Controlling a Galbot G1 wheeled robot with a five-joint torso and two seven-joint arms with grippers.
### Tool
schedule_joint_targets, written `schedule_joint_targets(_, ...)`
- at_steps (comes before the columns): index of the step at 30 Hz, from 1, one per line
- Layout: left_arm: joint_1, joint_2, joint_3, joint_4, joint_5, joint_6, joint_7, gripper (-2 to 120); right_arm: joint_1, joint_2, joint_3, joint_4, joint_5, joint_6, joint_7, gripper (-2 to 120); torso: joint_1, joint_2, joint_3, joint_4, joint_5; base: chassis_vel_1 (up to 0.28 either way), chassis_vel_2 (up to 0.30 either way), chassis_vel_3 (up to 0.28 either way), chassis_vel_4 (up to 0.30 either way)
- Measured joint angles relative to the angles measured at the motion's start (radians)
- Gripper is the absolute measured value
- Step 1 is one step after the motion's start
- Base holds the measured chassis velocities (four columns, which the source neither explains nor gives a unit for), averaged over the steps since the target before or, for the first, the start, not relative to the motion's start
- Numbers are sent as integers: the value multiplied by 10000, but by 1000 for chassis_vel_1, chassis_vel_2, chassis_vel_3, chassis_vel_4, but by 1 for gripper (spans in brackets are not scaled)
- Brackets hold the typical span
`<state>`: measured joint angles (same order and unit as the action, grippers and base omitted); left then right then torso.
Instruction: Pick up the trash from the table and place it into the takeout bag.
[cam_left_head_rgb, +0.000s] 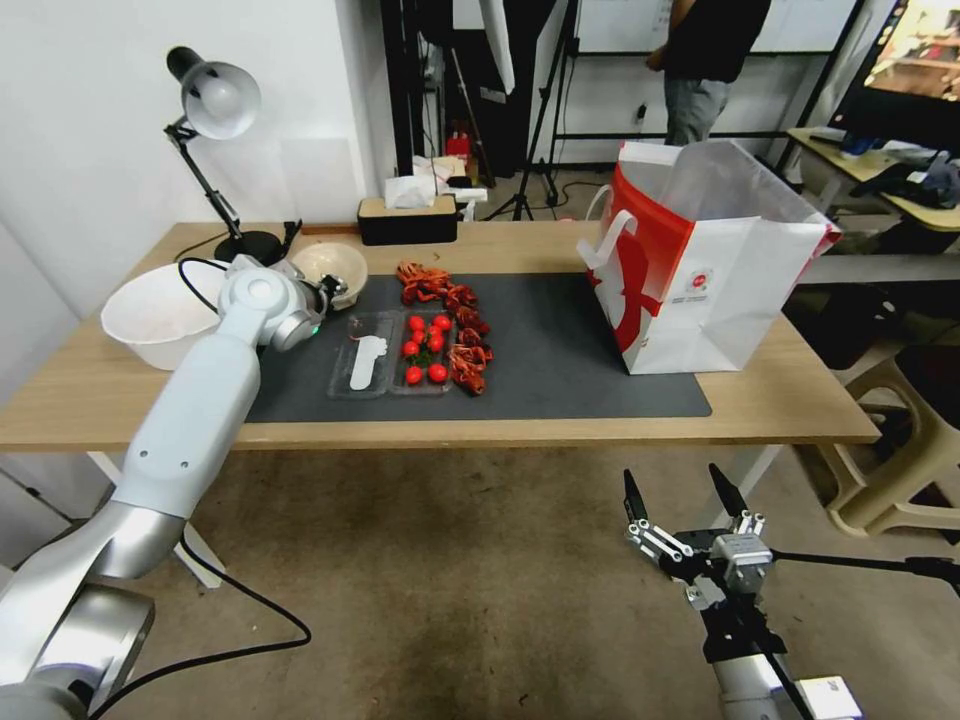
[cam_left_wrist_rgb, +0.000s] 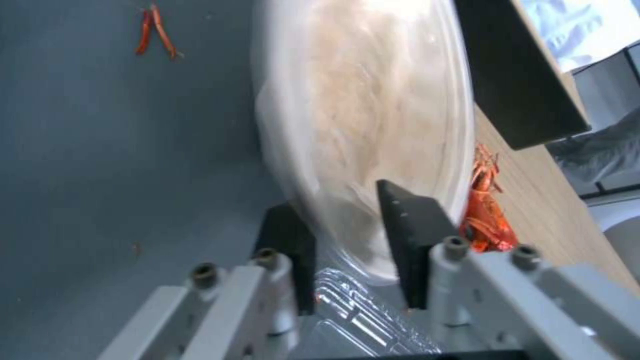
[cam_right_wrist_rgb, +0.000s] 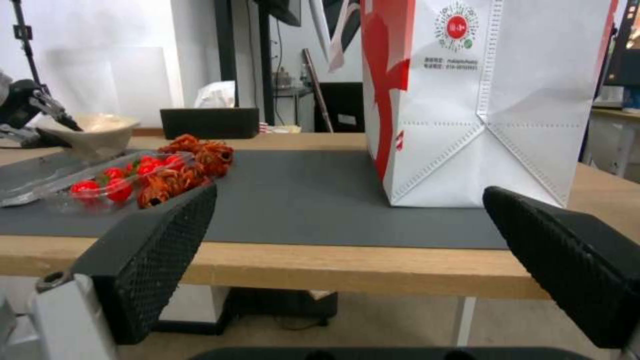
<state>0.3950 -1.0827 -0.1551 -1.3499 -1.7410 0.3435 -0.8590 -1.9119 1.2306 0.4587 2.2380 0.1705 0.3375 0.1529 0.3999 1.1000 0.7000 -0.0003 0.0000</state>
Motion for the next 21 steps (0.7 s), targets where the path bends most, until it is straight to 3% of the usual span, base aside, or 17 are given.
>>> schedule_joint_targets(5,148,121,-230,-546,52,6,288,5,-22,25,-31,32,-58,12,-12,100,0,0,0,4,-2,0,0,0,0)
schedule_joint_targets(11,-54,414,-321,-1400,281,-55,838,0,-82,51,3,161,-70,20,-16,100,0,0,0,2,1,0,0,0,0)
schedule_joint_targets(14,-250,670,-74,-2190,926,-271,1723,0,-92,95,11,258,-92,21,-19,100,1,0,0,5,-2,0,0,0,0)
schedule_joint_targets(18,-493,723,94,-2705,1122,-365,2355,0,-92,127,13,304,-112,6,-20,100,0,0,0,4,0,0,0,0,0)
schedule_joint_targets(21,-1056,825,845,-3371,1702,-360,3467,0,-120,155,60,386,-137,-24,-20,100,0,0,-1,1,4,0,0,0,0)
